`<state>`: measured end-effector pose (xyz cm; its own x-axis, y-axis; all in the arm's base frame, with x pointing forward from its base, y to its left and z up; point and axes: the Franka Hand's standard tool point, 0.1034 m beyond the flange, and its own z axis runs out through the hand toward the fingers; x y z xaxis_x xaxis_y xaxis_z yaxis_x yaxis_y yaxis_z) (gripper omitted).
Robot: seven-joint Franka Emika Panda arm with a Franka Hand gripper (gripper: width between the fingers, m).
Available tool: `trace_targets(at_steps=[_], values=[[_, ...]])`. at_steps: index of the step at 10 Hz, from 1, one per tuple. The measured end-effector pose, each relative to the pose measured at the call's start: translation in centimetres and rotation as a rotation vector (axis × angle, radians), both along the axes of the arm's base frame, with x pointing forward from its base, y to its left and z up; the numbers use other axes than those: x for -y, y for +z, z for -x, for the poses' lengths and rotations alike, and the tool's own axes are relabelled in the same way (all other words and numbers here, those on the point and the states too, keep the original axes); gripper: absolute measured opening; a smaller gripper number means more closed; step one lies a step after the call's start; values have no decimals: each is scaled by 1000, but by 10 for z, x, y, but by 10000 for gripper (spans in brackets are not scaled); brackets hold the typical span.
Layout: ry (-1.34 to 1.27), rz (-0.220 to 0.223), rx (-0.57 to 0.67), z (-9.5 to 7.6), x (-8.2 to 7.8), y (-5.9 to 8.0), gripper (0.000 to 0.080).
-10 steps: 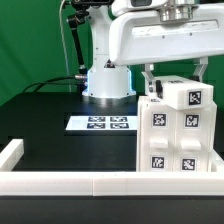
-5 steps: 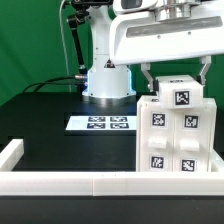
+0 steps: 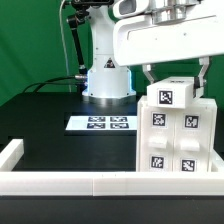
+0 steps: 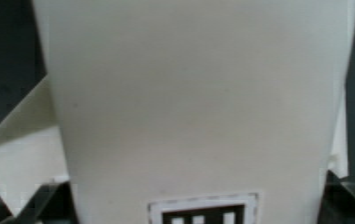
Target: Assemble cabinet
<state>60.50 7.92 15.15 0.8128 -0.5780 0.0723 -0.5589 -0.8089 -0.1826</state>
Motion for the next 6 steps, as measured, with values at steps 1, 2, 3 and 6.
trace_targets(at_steps=[1,2,3,6], values=[[-66,-15,-8,0,0,0,560],[-85,-19,-10,0,0,0,560],[-166,-36,-20,0,0,0,560],[-516,-113,-48,5,-4,0,560]])
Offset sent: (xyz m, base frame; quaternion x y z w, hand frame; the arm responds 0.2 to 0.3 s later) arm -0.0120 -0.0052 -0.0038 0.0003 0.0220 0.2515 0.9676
